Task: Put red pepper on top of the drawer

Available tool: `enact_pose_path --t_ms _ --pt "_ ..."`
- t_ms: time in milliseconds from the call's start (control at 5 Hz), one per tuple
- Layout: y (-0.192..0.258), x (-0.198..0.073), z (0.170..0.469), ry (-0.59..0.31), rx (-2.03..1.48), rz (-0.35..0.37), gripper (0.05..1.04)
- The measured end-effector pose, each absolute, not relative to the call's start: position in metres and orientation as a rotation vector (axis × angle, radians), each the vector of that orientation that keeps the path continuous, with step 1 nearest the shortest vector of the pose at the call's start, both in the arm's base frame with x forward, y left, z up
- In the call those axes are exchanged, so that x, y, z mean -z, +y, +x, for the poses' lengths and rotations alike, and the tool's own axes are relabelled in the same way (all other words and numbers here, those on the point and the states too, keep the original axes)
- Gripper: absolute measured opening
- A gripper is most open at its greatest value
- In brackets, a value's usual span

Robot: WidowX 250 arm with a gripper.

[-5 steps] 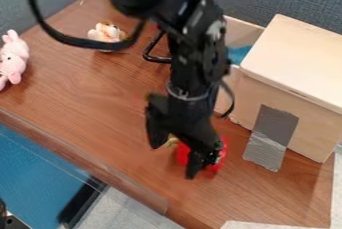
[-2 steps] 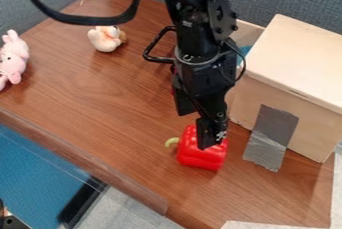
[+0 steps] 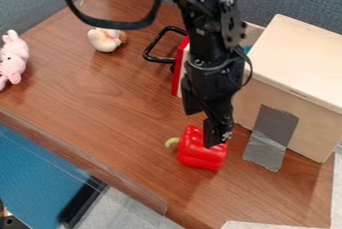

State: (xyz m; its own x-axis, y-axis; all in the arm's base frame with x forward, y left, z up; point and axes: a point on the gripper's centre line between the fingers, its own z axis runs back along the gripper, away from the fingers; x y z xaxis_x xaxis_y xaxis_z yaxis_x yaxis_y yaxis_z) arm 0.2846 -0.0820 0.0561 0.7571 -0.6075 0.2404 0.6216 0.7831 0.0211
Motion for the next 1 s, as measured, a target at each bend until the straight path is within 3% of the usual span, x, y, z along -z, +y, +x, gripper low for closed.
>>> enact_pose_path --t_ms 600,800,1000 --pt "-0.076 -0.015 0.252 -0.136 0.702 -0.023 0.966" --pt "-0.073 -0.013 0.253 -0.148 0.692 -0.005 0.857" --pt "-0.074 -0.021 0.25 -0.148 0.668 -0.022 0.857"
